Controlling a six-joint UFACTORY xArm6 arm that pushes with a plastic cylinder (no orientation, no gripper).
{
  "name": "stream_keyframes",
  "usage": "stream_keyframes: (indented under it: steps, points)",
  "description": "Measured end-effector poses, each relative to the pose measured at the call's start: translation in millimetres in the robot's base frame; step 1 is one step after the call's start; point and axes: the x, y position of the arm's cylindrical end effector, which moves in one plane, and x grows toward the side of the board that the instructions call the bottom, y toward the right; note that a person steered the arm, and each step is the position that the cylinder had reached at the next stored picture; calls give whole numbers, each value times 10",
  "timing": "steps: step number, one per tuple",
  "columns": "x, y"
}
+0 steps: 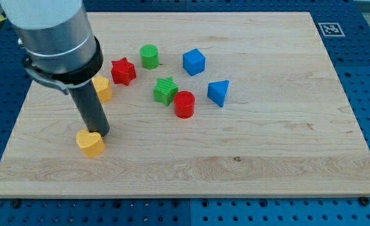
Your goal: Slide the red star a bit up and right
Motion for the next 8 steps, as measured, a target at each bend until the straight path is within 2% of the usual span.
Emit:
stream_keyframes:
  steps: [2,3,4,5,6,7,8]
  points:
    - [424,0]
    - [431,0]
    - [226,-5]
    - [-451,-8]
    - [-868,249]
    - [-889,475]
    - [-1125,415]
